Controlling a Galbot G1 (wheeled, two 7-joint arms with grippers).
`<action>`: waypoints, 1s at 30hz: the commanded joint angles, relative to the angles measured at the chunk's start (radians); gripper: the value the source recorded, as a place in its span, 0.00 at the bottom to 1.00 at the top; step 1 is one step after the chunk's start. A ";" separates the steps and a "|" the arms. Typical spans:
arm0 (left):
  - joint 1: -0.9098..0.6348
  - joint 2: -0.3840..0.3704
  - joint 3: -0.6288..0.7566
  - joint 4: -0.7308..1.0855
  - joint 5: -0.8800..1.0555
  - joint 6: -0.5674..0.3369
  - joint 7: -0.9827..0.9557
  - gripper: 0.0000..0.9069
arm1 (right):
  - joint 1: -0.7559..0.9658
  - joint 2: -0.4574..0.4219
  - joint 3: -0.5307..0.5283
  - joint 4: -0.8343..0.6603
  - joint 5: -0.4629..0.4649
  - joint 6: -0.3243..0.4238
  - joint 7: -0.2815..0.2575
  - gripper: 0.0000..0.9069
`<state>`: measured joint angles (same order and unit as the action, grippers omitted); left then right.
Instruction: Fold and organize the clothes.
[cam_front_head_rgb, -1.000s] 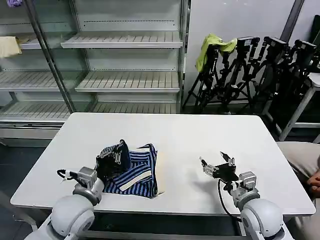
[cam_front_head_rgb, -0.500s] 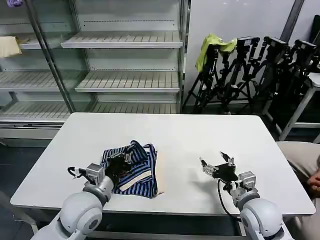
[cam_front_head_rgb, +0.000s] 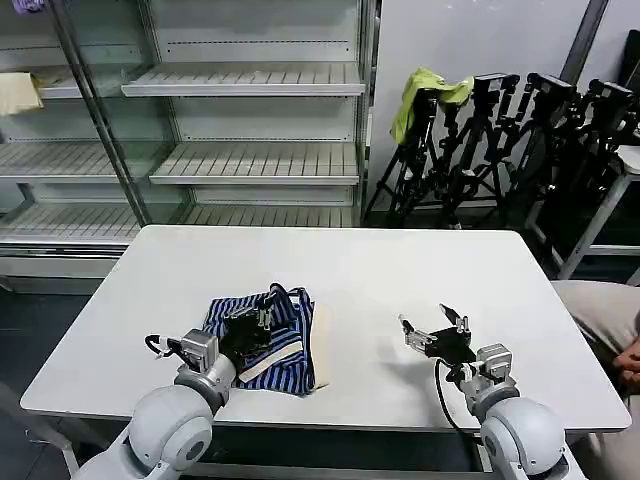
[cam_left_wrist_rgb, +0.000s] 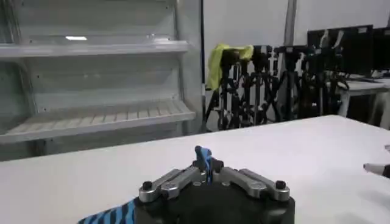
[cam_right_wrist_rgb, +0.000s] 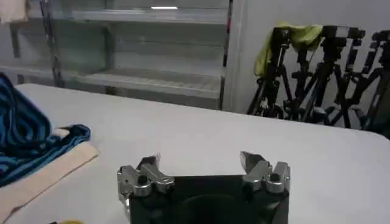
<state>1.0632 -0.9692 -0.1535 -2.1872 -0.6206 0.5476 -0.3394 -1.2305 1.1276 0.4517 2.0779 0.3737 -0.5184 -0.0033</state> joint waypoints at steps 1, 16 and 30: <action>0.061 0.009 -0.047 -0.065 0.032 0.001 0.014 0.01 | 0.004 0.004 -0.003 -0.003 -0.001 0.000 0.000 1.00; 0.055 -0.004 -0.001 -0.026 0.048 0.000 0.019 0.01 | 0.004 0.004 -0.007 0.000 -0.007 0.000 0.000 1.00; -0.008 -0.049 0.105 0.052 0.046 0.020 0.018 0.01 | 0.001 0.008 -0.005 -0.001 -0.010 -0.001 0.000 1.00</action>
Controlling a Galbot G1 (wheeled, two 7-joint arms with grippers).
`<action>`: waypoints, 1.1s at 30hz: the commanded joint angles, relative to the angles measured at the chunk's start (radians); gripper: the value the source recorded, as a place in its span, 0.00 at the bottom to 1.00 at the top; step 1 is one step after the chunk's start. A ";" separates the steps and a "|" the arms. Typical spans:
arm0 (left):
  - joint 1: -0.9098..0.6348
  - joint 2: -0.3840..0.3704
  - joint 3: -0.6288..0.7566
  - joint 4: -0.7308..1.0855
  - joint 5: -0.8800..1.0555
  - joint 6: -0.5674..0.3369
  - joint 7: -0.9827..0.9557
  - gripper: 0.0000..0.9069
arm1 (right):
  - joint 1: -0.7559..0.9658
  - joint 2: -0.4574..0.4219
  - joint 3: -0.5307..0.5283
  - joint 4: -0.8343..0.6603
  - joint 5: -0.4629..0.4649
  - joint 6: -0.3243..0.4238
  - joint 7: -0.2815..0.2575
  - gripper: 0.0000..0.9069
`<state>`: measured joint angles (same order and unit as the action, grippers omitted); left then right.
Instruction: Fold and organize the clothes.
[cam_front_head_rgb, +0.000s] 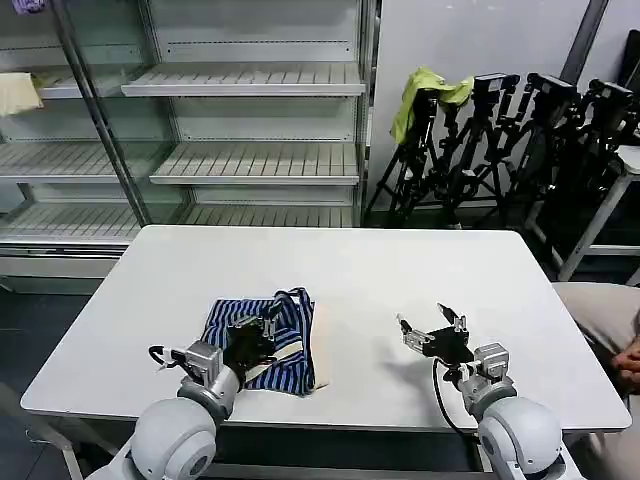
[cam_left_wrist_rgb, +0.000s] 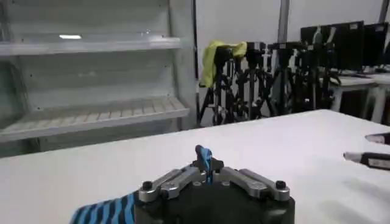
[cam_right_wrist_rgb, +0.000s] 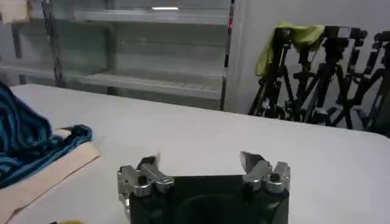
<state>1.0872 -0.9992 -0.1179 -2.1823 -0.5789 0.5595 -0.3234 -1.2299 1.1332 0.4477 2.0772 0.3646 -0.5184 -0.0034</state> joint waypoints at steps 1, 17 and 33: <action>-0.041 -0.023 0.072 0.060 0.005 0.008 0.002 0.01 | 0.000 0.003 -0.002 -0.001 -0.001 -0.001 0.001 1.00; -0.140 -0.100 0.102 0.150 -0.016 -0.002 -0.027 1.00 | 0.000 -0.005 0.005 0.003 0.000 -0.001 -0.002 1.00; -0.014 0.052 -0.195 0.035 -0.056 -0.116 0.018 1.00 | 0.003 0.005 0.004 0.000 -0.001 0.008 -0.006 1.00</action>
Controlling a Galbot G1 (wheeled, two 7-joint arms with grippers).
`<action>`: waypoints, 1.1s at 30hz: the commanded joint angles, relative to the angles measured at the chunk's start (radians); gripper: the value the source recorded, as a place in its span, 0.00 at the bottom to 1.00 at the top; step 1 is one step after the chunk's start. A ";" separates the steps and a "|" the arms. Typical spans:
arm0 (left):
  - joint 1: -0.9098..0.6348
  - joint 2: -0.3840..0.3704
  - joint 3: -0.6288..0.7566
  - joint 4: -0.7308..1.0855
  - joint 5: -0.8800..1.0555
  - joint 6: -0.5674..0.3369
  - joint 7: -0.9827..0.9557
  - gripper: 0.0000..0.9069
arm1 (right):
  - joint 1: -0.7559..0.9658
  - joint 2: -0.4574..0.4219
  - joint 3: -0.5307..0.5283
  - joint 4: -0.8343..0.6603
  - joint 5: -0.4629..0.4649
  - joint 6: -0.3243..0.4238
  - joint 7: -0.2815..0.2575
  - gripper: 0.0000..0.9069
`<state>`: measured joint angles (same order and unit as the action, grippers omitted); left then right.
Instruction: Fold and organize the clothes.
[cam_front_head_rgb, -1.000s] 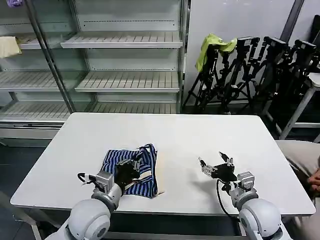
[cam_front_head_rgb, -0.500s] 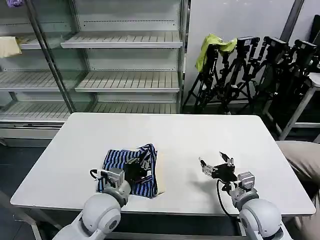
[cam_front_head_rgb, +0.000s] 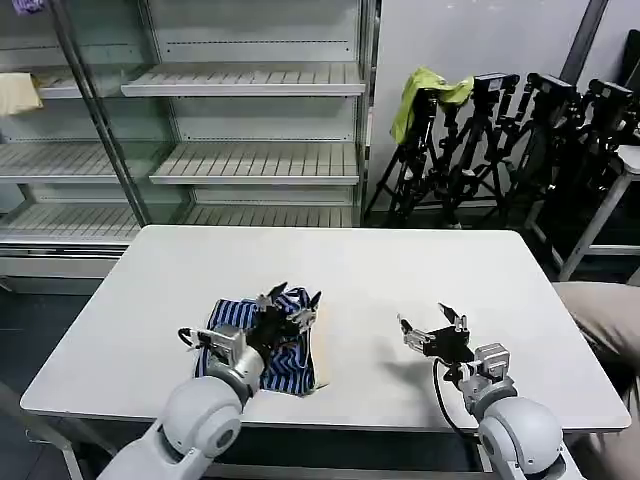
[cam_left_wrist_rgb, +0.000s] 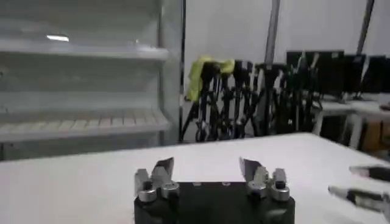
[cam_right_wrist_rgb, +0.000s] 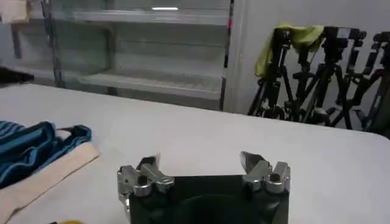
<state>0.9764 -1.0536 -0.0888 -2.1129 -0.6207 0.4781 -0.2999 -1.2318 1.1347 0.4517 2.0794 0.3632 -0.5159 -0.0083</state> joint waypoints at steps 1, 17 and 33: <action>0.126 0.108 -0.235 -0.034 -0.014 -0.023 -0.016 1.00 | 0.006 0.004 0.000 -0.002 0.000 0.006 -0.002 1.00; 0.299 0.055 -0.403 0.070 -0.179 0.052 -0.050 1.00 | 0.016 -0.001 -0.010 -0.004 -0.004 0.009 -0.005 1.00; 0.289 0.027 -0.389 0.140 -0.281 0.023 0.075 1.00 | 0.006 -0.007 0.000 0.001 -0.004 0.010 -0.006 1.00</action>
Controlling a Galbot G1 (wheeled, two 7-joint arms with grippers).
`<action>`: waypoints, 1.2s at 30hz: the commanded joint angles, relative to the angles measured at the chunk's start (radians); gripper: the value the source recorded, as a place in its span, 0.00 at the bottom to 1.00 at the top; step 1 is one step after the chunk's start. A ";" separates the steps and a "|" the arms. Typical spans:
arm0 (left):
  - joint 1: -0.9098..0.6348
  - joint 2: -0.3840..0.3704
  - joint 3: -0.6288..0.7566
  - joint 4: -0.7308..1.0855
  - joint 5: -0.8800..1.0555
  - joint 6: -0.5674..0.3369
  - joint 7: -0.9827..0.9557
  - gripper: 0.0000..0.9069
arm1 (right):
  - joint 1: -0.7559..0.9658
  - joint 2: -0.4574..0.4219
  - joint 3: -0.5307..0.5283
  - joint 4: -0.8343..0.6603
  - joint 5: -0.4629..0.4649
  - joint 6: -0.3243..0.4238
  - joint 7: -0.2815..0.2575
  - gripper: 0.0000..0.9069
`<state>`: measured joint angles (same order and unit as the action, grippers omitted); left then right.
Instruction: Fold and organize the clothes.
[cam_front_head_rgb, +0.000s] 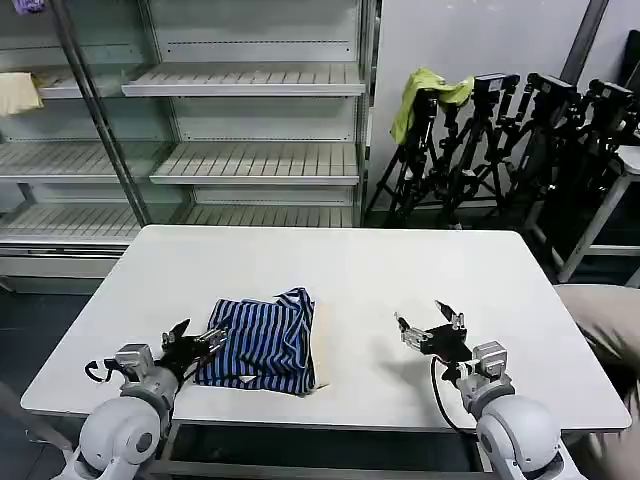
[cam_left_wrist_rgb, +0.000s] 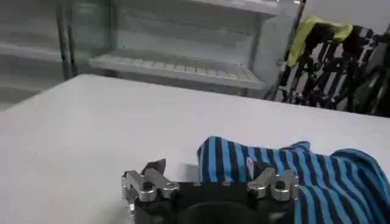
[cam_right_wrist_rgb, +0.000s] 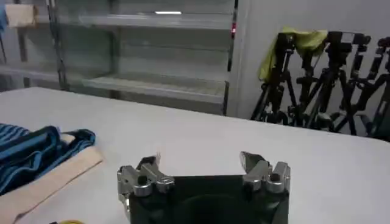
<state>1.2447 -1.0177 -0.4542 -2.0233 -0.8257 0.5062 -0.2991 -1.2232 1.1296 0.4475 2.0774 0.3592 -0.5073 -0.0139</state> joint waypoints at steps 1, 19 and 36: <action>0.020 -0.009 -0.021 0.059 -0.076 -0.006 0.073 1.00 | -0.004 -0.001 0.003 0.004 0.000 0.001 0.000 1.00; -0.009 -0.049 0.039 0.116 -0.104 -0.069 0.039 1.00 | -0.003 0.000 -0.003 0.005 -0.003 -0.001 0.001 1.00; 0.008 -0.058 0.044 0.098 -0.081 -0.085 0.037 0.01 | -0.005 0.005 -0.006 0.008 -0.005 -0.001 0.001 1.00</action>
<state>1.2486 -1.0733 -0.4117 -1.9333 -0.9182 0.4275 -0.2596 -1.2278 1.1339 0.4402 2.0824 0.3543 -0.5082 -0.0129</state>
